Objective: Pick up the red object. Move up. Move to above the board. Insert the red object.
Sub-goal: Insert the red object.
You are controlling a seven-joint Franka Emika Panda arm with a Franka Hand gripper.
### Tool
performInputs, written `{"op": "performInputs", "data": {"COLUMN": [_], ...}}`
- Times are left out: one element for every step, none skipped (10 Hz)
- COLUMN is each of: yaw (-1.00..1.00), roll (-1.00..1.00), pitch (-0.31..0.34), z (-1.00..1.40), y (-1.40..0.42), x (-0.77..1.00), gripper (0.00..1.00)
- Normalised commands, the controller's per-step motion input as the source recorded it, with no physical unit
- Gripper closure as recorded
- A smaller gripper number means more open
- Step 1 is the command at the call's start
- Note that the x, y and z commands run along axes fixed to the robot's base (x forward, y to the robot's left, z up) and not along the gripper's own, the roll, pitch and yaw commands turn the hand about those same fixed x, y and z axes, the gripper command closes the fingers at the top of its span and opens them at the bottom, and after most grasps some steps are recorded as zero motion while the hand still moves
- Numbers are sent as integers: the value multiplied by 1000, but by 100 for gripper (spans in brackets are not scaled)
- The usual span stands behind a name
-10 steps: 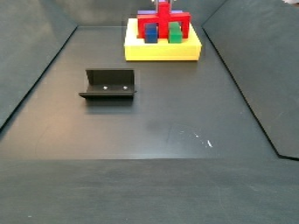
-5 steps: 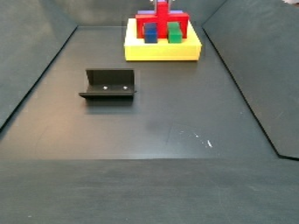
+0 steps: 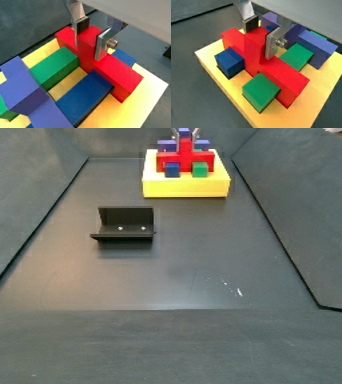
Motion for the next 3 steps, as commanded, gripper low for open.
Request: {"op": "performInputs", "data": {"yaw": [0,0,0], "roll": [-200,10,0], "pitch": [-260,0,0], "z": [-414,-34,0], "y": [0,0,0], "x": [-246,0,0], "gripper": [100,100,100]}}
